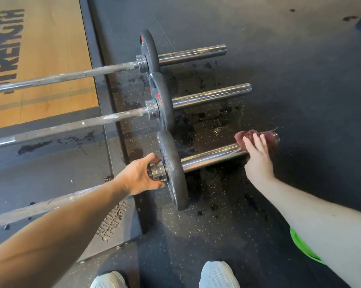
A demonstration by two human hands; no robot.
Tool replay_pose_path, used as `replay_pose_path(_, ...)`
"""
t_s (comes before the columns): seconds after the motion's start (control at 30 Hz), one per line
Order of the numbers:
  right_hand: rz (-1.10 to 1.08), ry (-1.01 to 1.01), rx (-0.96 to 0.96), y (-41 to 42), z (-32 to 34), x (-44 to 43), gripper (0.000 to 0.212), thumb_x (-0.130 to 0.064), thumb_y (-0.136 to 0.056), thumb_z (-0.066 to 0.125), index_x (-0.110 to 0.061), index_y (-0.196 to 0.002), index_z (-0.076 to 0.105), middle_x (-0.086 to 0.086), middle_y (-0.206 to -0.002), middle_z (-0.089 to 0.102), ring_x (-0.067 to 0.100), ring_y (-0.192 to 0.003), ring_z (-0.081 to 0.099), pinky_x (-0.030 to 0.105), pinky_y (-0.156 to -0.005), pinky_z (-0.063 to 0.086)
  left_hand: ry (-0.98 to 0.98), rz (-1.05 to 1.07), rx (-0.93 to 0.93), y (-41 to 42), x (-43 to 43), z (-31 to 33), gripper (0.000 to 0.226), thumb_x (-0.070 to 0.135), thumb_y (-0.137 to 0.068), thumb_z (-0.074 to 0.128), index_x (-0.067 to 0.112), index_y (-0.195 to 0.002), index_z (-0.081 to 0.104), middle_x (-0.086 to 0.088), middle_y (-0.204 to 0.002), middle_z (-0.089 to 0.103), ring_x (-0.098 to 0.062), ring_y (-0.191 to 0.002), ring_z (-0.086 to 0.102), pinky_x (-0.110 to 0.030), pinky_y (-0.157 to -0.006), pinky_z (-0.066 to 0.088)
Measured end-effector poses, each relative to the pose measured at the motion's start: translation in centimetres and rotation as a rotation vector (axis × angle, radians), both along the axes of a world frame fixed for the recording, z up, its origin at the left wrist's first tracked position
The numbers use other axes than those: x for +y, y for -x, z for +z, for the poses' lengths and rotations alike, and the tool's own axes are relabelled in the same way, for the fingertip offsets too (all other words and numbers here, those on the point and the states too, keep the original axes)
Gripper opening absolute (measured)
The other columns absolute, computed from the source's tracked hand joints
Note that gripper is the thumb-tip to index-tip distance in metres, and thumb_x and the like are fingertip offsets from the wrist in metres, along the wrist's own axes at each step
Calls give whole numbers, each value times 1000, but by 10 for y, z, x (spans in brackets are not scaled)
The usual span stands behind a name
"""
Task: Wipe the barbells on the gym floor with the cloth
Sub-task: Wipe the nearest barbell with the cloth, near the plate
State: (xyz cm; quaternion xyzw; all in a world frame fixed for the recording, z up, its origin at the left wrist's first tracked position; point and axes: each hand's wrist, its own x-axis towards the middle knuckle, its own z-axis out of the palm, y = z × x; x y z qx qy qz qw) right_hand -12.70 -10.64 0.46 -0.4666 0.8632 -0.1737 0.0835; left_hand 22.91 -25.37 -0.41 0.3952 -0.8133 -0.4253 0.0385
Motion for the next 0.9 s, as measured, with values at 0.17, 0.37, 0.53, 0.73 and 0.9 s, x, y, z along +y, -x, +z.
replay_pose_path(0.17,259,195,-91,-101,-22,-6,85,24,-82,56,-19,-154,43,6,-170,11,23,-158,-1,47,-127,14,5,-3,-5,0,0,-1,76,45,-64,92,35,-125,49,15,-117,62,-9,-106,64,-38,-102,52)
replay_pose_path(0.37,680,158,-166,-95,-27,0,77,21,-85,55,-17,-152,46,1,-170,18,13,-158,6,31,-127,7,-3,-2,20,-1,-1,-4,72,42,-64,92,39,-120,49,16,-111,63,-7,-100,65,-40,-96,55)
replay_pose_path(0.53,113,57,-65,21,-4,6,71,12,-95,52,-24,-155,42,-7,-170,18,10,-157,5,48,-127,14,-48,2,25,-2,-2,-4,75,52,-58,89,42,-121,49,15,-114,63,-10,-103,66,-43,-97,55)
replay_pose_path(0.73,-87,129,-115,-14,4,-8,76,17,-92,51,-25,-155,43,-2,-170,18,13,-157,2,39,-127,10,-42,13,-15,-2,0,0,73,48,-61,92,39,-120,49,17,-115,62,-10,-105,64,-39,-100,53)
replay_pose_path(0.9,190,192,-260,-95,-17,-9,65,14,-97,53,-20,-152,47,-9,-167,23,5,-156,5,25,-123,3,-97,23,-35,6,-7,8,72,32,-66,95,30,-121,50,15,-120,56,-10,-111,57,-24,-96,41)
